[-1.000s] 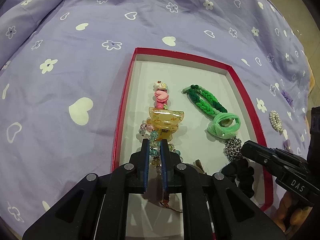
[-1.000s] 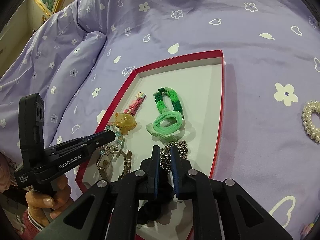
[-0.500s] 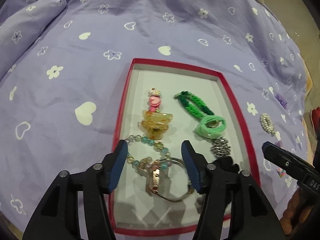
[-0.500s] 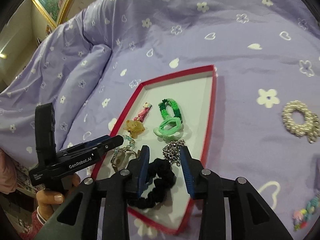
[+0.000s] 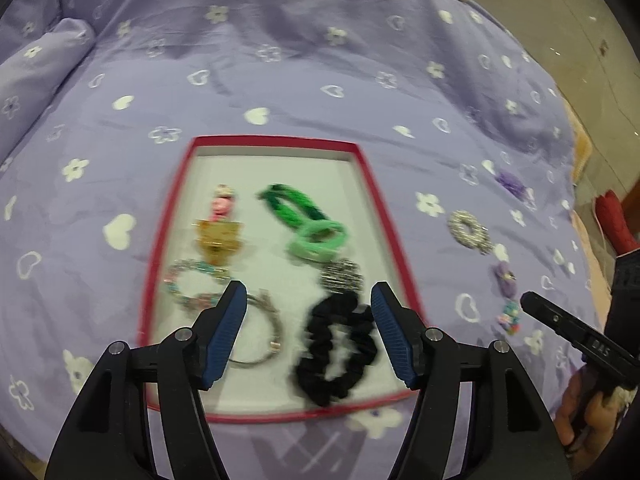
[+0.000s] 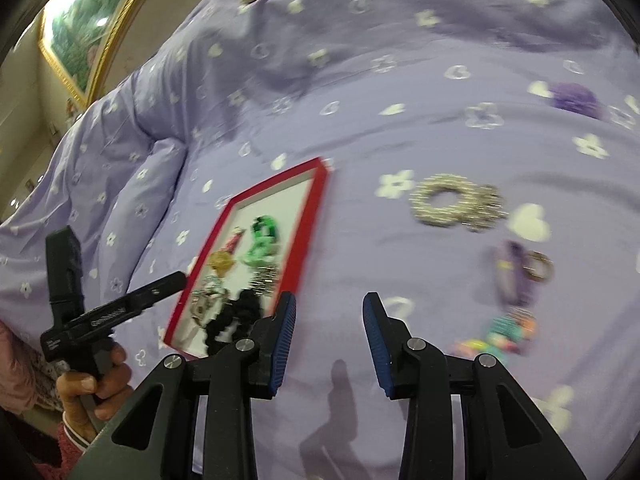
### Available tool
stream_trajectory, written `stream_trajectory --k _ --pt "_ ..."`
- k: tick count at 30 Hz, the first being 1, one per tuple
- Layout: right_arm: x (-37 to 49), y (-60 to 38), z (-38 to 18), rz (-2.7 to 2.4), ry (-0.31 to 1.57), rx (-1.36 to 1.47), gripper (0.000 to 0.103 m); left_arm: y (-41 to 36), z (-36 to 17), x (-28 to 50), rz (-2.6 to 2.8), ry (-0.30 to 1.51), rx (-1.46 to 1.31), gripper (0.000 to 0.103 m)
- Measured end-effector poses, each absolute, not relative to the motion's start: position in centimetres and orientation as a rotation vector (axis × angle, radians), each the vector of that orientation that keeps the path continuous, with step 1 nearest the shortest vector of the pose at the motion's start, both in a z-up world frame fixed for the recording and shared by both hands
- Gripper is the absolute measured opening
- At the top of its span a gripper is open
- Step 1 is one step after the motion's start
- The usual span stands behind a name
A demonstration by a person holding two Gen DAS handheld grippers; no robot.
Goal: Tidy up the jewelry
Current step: 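Move both open tools over the bead charm and lavender hair tie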
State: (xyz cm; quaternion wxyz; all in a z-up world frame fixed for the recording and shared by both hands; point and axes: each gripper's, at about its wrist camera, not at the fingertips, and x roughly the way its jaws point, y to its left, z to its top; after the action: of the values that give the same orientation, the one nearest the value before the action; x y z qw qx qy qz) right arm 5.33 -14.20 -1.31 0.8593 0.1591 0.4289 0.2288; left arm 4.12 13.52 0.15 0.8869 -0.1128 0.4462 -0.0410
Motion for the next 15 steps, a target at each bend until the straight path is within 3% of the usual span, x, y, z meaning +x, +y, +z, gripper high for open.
stream_trajectory --k 15 --pt "4.2 -24.9 -3.3 0.283 0.879 0.414 0.038 1.8 -0.2 4.2 -0.298 0.977 -0.110 0.064"
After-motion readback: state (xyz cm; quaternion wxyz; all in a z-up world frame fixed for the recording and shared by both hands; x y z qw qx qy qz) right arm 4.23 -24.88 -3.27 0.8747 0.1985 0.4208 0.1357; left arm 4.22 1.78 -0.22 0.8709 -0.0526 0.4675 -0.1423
